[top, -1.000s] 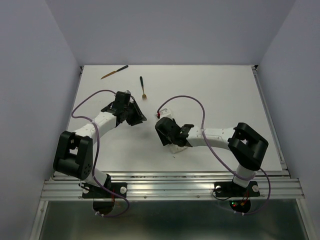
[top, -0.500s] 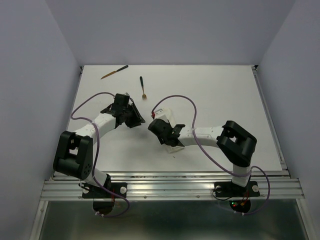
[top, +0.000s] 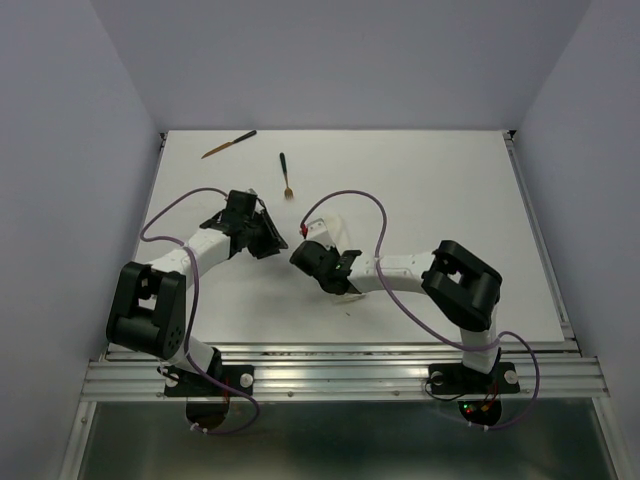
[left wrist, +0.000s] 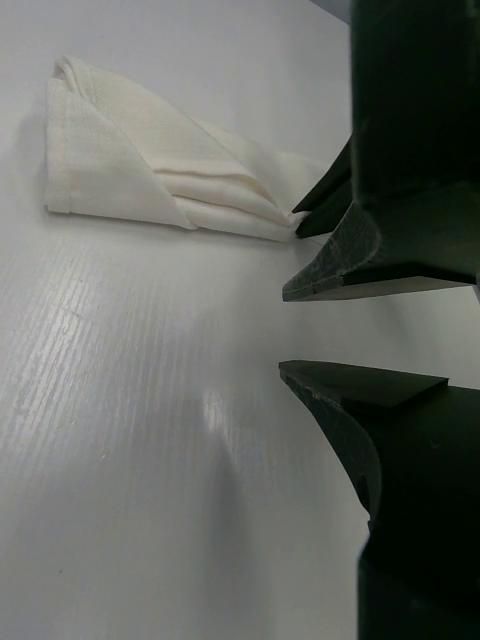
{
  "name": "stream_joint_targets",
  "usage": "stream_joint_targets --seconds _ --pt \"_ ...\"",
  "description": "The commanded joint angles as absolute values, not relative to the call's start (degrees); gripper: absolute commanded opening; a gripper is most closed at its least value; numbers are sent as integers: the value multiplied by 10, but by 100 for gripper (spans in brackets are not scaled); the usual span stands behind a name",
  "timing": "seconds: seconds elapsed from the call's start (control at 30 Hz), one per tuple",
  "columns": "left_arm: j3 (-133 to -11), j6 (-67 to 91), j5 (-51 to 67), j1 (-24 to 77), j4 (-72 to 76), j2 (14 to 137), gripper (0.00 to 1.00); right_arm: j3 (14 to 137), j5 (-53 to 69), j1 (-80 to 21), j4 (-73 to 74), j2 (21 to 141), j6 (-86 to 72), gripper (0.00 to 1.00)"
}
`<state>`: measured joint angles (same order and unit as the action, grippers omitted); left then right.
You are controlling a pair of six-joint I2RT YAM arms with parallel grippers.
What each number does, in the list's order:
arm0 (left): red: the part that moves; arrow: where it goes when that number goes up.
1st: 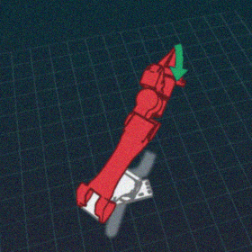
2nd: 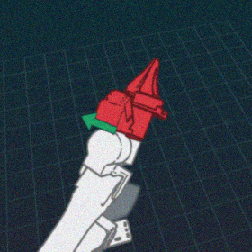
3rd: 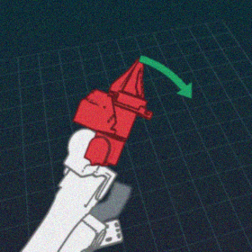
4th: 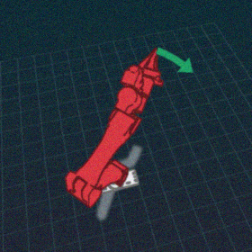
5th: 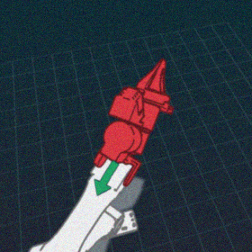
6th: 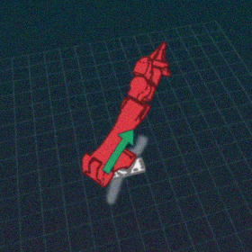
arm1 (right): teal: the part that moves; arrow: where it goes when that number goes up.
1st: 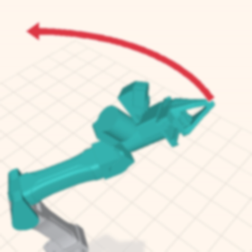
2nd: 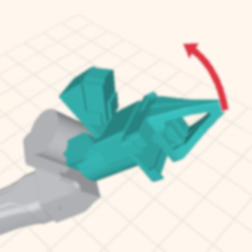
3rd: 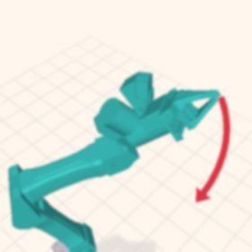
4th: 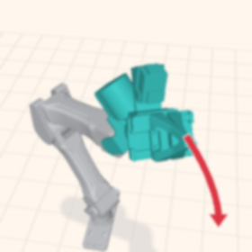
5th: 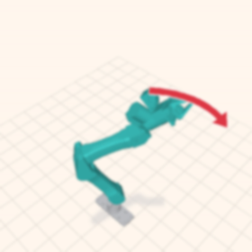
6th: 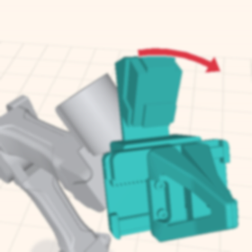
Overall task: Fold the napkin into a case and place the utensils inside
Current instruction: Turn over the smaller rectangle-folded napkin at the center of the board.
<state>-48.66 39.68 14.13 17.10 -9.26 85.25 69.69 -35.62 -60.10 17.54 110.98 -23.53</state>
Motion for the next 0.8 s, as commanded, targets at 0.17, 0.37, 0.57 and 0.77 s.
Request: stream_joint_targets --seconds 0.17,0.37,0.57,0.77 --pt "-497 368 127 143 -100 822 41 691 -286 -587 126 1072 -242 1" --pt "-511 352 119 114 -121 802 41 682 -180 -524 77 1041 -263 1" --pt "-518 338 115 95 -134 792 41 668 -97 -490 16 1019 -265 1" --pt "-518 332 117 82 -139 787 41 672 -26 -485 -22 1012 -275 1"
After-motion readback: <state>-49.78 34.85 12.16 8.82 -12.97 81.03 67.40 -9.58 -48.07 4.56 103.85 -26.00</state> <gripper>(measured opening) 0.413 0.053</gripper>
